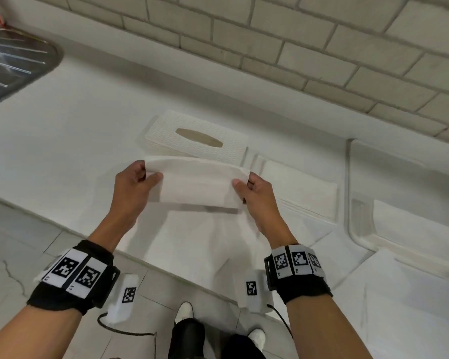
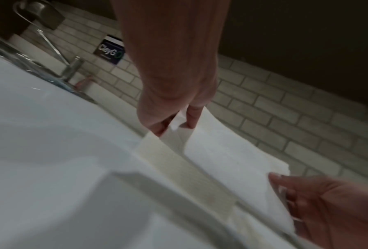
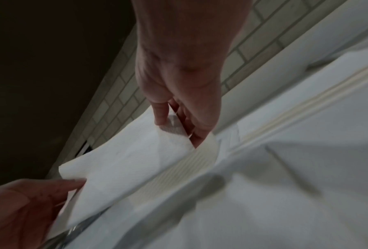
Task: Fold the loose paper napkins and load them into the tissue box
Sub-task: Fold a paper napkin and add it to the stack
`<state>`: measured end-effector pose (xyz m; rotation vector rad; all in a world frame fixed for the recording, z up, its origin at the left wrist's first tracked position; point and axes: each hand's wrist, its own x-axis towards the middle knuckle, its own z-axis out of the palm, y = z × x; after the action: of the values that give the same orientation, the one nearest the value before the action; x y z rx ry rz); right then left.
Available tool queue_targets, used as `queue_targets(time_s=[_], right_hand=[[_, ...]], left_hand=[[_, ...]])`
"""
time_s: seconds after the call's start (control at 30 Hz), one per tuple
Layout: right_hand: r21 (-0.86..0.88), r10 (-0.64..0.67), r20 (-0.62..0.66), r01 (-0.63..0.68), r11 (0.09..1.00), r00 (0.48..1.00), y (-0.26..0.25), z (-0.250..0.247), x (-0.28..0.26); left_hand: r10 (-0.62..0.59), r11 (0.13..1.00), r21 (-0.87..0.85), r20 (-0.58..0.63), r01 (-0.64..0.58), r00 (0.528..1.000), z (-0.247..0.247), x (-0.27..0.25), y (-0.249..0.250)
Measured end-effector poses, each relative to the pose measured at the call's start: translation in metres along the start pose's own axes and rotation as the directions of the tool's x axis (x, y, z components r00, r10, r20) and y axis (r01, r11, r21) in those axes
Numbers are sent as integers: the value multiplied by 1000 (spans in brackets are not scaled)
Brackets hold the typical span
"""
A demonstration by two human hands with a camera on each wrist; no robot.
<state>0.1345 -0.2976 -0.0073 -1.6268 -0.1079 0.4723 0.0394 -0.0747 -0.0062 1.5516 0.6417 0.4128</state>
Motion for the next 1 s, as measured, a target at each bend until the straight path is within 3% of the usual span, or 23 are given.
queue_targets(time_s=[0.17,0.27,0.47,0.7,0.83,1.0], right_hand=[[38,-27,-218,36,999,976,-30,-84,-8],[-20,-51,-374,47,999,926,-40,-135,-6],[-136,29,-595,-136,981,803,-20,-195,30],[-228,95,-656,-316,921,749,17,-209,58],[-235,119,-654,-349,907,747,33,-212,63],[-352,44,-638,-343,871,769,41,-209,59]], left_hand=[[-3,1000,-19,143,6,990,80,5,50],[-39,999,45,246,29,968,143,14,64],[-183,963,244,282,114,942,244,35,48],[-257,901,407,225,149,940,279,50,10],[-237,879,457,174,135,956,287,53,1],[-191,833,549,178,64,965,288,52,-8]])
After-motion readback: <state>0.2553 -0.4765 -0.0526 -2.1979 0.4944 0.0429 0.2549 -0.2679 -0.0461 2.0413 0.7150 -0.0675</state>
